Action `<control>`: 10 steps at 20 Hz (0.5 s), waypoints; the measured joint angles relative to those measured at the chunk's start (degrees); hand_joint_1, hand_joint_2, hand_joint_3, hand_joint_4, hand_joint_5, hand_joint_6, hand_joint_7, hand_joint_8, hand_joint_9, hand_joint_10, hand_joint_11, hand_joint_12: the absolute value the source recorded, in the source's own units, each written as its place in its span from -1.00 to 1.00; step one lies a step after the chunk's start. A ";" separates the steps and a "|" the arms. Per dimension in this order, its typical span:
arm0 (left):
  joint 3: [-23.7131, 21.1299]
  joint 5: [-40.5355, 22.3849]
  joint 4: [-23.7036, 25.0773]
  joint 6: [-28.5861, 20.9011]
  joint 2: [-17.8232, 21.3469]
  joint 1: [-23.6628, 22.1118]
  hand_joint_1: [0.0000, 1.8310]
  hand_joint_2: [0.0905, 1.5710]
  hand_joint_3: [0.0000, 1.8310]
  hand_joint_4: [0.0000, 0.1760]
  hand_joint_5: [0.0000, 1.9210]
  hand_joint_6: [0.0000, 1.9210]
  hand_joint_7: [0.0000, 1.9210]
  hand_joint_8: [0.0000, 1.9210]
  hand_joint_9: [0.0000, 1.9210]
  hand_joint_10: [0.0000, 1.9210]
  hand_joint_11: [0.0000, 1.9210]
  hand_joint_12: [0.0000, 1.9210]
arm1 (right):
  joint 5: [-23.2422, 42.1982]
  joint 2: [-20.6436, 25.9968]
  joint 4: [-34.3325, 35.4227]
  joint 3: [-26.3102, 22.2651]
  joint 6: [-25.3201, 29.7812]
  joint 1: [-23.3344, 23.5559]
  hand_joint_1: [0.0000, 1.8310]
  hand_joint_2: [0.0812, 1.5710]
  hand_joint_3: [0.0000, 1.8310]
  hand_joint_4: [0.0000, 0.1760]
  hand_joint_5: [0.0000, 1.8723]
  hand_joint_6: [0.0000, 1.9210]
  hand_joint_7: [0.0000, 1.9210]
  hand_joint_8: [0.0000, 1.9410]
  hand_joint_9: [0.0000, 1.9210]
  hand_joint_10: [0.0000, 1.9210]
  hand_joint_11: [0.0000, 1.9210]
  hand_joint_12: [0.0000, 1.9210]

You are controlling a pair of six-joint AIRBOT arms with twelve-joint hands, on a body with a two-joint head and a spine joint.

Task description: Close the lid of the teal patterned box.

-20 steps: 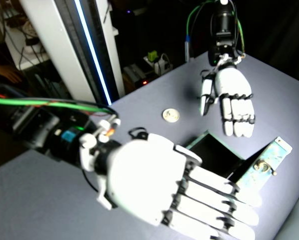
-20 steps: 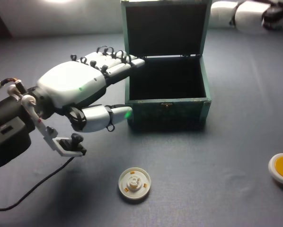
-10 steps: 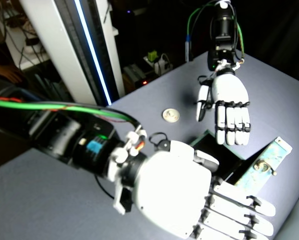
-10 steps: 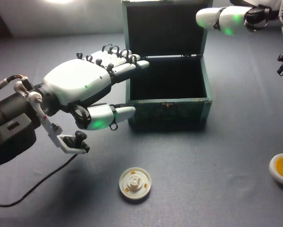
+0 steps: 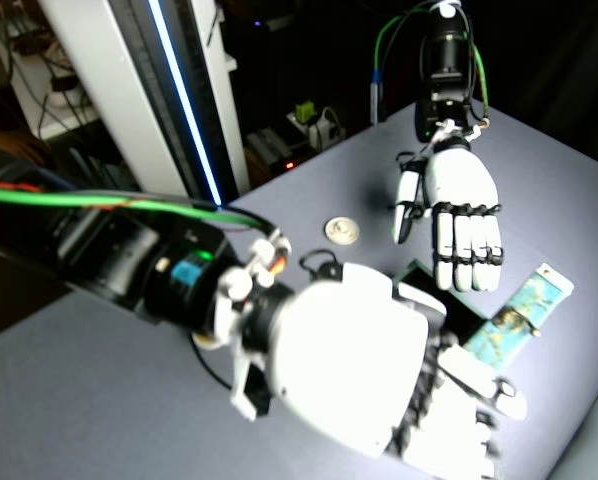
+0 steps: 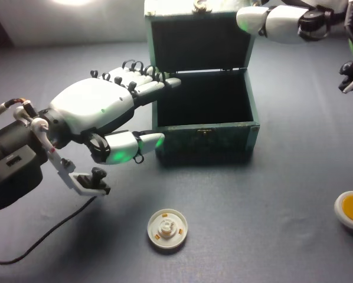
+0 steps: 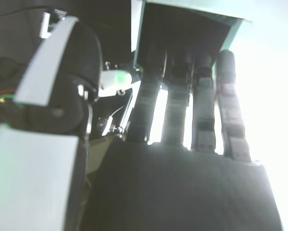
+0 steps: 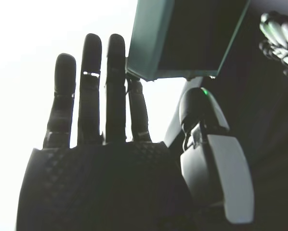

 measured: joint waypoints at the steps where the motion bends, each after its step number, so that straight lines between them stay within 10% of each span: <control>1: -0.02 0.00 -0.70 0.00 0.00 0.35 -0.66 0.81 -1.00 -0.65 -0.90 -1.00 -0.90 -1.00 -0.96 -1.00 -1.00 -0.54 | 0.83 0.42 -0.33 -0.81 0.00 -0.63 -0.98 0.79 -0.99 -1.00 -0.42 -0.93 -0.28 -0.91 -0.62 0.09 -0.97 0.85; 4: -0.66 -1.27 -1.88 0.00 0.17 1.36 -0.66 0.81 -1.00 -0.62 -0.95 -1.00 -0.94 -1.00 -0.98 -1.00 -1.00 -0.62 | 3.96 2.58 -1.07 -3.82 0.11 -3.37 -0.99 0.81 -0.99 -1.00 -0.71 -1.00 -0.29 -0.88 -0.66 0.13 -1.00 0.93; 6: -1.88 -2.45 -2.12 -0.07 0.81 2.32 -0.67 0.82 -1.00 -0.63 -0.96 -1.00 -0.94 -1.00 -0.98 -1.00 -1.00 -0.71 | 3.32 3.17 -1.14 -5.20 0.09 -5.55 -1.00 0.83 -1.00 -1.00 -0.49 -0.85 -0.26 -0.79 -0.59 0.20 -0.90 0.94; 10: -3.28 -5.49 -2.62 -0.17 2.47 3.98 -0.82 0.82 -1.00 -0.32 -0.97 -1.00 -0.96 -1.00 -1.00 -1.00 -1.00 -0.78 | 6.86 6.82 -2.75 -9.79 0.11 -7.76 -1.00 0.77 -1.00 -1.00 -0.91 -0.08 -0.80 0.16 -0.90 0.62 -0.99 1.00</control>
